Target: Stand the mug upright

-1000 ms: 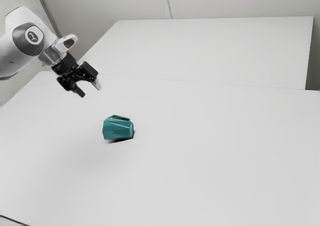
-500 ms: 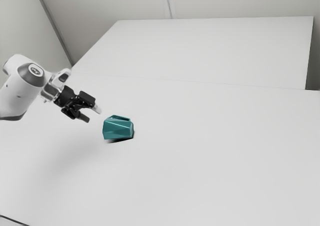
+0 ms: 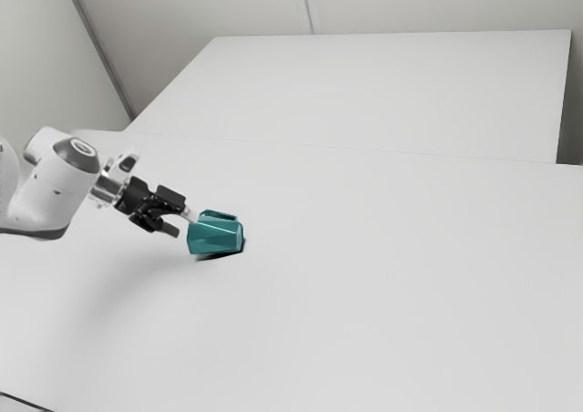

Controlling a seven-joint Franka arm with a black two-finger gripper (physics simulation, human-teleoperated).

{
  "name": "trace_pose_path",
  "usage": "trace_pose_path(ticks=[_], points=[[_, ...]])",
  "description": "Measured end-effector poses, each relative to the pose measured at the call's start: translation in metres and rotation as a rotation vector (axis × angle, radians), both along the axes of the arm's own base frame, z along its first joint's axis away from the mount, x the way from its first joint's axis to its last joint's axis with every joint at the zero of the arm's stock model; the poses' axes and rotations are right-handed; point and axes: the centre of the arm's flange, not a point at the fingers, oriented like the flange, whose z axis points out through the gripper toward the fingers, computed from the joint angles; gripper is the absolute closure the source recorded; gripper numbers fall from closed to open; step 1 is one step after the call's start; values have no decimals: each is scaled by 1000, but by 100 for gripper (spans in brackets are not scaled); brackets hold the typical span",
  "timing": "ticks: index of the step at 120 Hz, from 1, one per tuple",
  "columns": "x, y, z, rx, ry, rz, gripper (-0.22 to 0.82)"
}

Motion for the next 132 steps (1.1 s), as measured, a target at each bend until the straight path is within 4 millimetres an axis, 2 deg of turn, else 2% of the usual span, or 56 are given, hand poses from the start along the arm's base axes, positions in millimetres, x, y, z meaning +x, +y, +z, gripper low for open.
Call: trace_pose_path(ticks=[19,46,121,132], points=[[-1,8,-12,-21,-22,13,0],[0,14,-18,-80,-88,32,0],[10,-5,-46,-166,-187,-63,0],[11,-8,-46,-166,-199,-77,4]])
